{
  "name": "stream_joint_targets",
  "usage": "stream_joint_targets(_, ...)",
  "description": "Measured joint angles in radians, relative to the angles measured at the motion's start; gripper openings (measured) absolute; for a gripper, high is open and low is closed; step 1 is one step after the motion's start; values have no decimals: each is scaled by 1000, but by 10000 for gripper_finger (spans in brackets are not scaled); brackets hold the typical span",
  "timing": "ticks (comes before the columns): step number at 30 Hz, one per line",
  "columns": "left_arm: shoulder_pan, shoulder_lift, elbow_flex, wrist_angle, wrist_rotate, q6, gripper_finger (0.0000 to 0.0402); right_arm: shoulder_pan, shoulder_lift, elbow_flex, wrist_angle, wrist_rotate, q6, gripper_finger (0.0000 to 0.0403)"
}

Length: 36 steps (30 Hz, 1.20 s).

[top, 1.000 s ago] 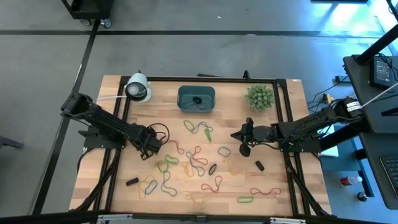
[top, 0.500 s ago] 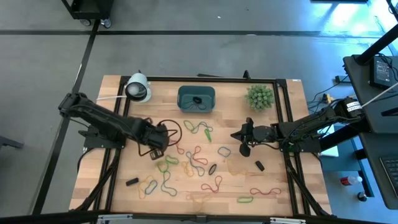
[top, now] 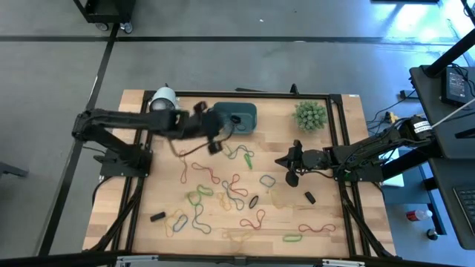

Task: Pick and place rubber bands into bin
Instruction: Put the yellow rubber band into the blue bin, then put the green rubber band into the blue bin

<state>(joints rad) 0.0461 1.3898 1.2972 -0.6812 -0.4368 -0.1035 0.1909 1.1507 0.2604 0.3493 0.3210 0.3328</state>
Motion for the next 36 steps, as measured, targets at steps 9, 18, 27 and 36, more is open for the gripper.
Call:
stream_joint_targets(9, 264, 192, 0, 284, 273, 177, 1, 0, 0, 0, 4, 0, 30, 7)
stream_joint_targets(18, 362, 421, -1, 273, 282, 173, 1, 0, 0, 0, 4, 0, 51, 7)
stream_joint_targets(27, 382, 524, -2, 253, 308, 193, 30, 0, 0, 0, 0, 0, 49, 7)
stream_joint_targets(36, 381, 499, -2, 184, 334, 184, 116, 0, 0, 0, -1, 0, 32, 7)
